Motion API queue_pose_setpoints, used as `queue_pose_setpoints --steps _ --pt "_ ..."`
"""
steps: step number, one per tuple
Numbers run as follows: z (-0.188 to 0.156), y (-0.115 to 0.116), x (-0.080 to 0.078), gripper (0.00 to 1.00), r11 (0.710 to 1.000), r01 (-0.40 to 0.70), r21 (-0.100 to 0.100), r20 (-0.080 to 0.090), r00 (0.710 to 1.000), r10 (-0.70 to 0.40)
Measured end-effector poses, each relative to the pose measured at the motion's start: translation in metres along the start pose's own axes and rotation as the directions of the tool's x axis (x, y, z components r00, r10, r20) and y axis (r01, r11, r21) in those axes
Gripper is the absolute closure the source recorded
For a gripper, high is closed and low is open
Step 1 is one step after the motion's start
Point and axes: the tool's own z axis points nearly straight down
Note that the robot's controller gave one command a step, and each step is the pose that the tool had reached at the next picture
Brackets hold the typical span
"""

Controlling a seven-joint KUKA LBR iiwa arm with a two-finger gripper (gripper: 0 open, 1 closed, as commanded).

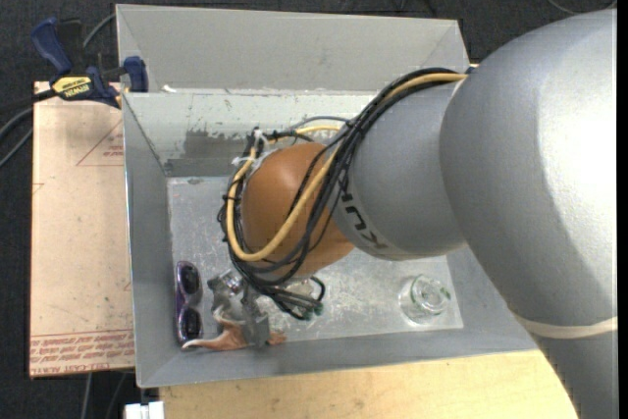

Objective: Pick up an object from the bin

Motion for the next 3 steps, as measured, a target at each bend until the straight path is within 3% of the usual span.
queue_pose_setpoints --steps 1,2,3 --pt "-0.084 -0.004 0.000 1.00 1.000 0.014 -0.004 -0.007 1.000 -0.014" --pt "-0.050 -0.012 0.013 0.00 0.991 -0.131 -0.001 -0.003 0.991 0.131" --pt "-0.052 -0.012 0.012 0.00 0.991 -0.133 -0.001 0.000 0.991 0.133"
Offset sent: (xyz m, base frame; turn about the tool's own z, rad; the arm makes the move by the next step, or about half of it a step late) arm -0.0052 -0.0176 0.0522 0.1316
